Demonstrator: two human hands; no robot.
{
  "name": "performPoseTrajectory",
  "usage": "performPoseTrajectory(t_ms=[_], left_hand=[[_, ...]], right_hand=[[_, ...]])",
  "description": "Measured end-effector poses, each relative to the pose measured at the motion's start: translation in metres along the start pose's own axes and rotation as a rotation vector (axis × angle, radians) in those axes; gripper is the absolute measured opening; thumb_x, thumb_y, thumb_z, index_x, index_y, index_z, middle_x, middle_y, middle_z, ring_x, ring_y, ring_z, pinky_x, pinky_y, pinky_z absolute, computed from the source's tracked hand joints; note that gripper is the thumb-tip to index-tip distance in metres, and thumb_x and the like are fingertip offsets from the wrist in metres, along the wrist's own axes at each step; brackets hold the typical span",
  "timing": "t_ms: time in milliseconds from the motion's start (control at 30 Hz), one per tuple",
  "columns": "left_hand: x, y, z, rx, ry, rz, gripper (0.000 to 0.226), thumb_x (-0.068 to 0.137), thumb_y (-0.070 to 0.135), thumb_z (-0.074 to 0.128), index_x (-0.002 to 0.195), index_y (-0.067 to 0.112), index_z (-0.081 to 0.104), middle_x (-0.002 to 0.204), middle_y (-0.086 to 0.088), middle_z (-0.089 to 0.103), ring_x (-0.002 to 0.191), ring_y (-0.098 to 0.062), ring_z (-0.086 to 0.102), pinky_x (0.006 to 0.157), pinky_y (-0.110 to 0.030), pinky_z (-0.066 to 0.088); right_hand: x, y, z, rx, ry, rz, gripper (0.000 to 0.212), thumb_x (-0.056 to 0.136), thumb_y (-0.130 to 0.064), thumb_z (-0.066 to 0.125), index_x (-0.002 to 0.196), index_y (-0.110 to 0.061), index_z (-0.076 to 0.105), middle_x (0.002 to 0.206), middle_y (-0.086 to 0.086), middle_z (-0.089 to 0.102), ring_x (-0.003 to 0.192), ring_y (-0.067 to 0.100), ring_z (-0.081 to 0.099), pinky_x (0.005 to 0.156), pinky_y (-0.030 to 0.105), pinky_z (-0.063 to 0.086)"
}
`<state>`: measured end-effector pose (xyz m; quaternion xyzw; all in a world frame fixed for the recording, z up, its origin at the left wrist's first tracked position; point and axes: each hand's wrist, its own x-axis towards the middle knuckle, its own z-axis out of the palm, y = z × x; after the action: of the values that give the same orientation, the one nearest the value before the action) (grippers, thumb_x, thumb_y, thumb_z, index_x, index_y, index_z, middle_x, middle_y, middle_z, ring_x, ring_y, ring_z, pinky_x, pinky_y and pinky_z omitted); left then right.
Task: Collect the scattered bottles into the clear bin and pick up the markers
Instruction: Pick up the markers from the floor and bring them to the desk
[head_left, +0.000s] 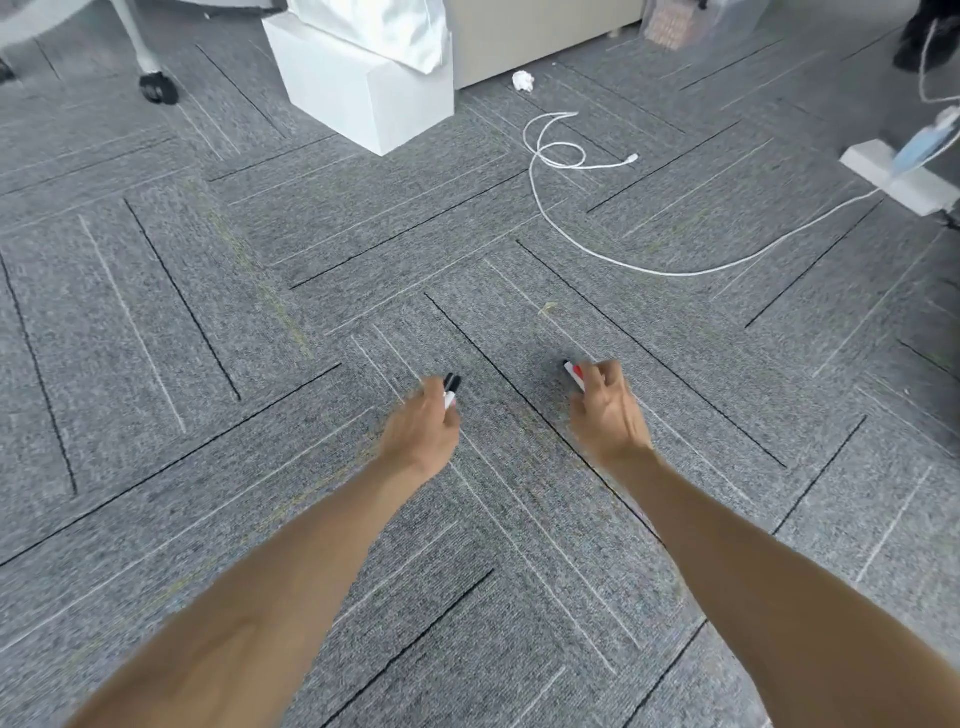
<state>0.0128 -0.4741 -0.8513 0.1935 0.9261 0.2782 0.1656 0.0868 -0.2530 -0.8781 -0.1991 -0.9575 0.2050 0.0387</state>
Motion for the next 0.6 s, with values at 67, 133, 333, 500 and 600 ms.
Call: performPoseTrajectory(t_ms=[67,133,333,500,600], left_hand=[[0.003,0.004,0.001,-0.151,-0.001,0.0,0.03,0.1,0.021,0.046,0.128,0.011,0.041,0.083,-0.006,0.058,0.055,-0.012,0.053,0.044,-0.02,0.042],[0.002,0.006,0.0,-0.25,0.016,-0.027,0.029,0.1,0.024,0.046,0.127,0.012,0.044,0.076,-0.003,0.055,0.051,-0.011,0.049,0.044,-0.021,0.041],[0.005,0.004,-0.004,-0.511,0.016,-0.192,0.032,0.102,0.031,0.039,0.113,0.006,0.057,0.061,0.002,0.046,0.041,-0.006,0.035,0.037,-0.02,0.031],[0.003,0.011,-0.011,-0.64,-0.021,-0.314,0.026,0.102,0.027,0.042,0.112,0.006,0.055,0.068,0.001,0.047,0.049,-0.008,0.039,0.041,-0.022,0.037],[-0.002,0.025,-0.022,-0.698,-0.062,-0.398,0.024,0.1,0.028,0.047,0.111,0.008,0.054,0.067,0.001,0.046,0.049,-0.008,0.037,0.037,-0.017,0.03]], right_hand=[[0.018,-0.002,0.003,-0.012,-0.039,0.08,0.045,0.099,-0.013,0.046,0.144,-0.012,0.039,0.122,0.015,0.044,0.1,0.024,0.053,0.082,0.036,0.056],[0.031,-0.007,0.007,-0.044,-0.105,0.136,0.041,0.101,-0.016,0.046,0.141,-0.009,0.042,0.123,0.017,0.044,0.101,0.027,0.055,0.088,0.039,0.056],[0.034,-0.013,0.012,-0.125,-0.069,0.096,0.021,0.098,0.001,0.039,0.116,-0.002,0.05,0.105,0.015,0.047,0.089,0.025,0.047,0.081,0.034,0.052],[0.018,-0.048,0.015,0.102,-0.077,-0.037,0.027,0.102,0.002,0.027,0.122,-0.01,0.039,0.092,0.005,0.039,0.066,0.015,0.041,0.051,0.023,0.035],[0.006,-0.077,-0.001,0.357,-0.106,0.057,0.016,0.107,-0.011,0.02,0.107,-0.008,0.035,0.074,0.0,0.038,0.058,0.012,0.033,0.051,0.021,0.03]])
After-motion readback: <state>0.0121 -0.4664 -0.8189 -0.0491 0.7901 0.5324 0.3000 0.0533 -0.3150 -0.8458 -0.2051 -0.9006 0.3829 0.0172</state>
